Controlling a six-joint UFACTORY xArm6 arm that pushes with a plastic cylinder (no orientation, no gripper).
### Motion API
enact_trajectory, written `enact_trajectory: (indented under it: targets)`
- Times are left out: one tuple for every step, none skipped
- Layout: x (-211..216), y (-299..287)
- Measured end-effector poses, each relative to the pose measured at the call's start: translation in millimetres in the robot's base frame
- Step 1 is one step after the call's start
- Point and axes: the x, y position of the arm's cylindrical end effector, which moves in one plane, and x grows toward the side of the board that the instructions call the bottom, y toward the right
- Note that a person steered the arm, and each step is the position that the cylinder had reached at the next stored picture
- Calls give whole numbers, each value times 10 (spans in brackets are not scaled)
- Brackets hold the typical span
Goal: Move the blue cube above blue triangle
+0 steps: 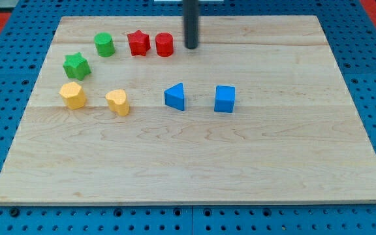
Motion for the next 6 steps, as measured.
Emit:
enact_trajectory:
  targets:
    - [589, 545]
    - [1294, 562]
    - [1694, 559]
    - [1681, 305]
    - [1615, 373]
    - [1434, 106]
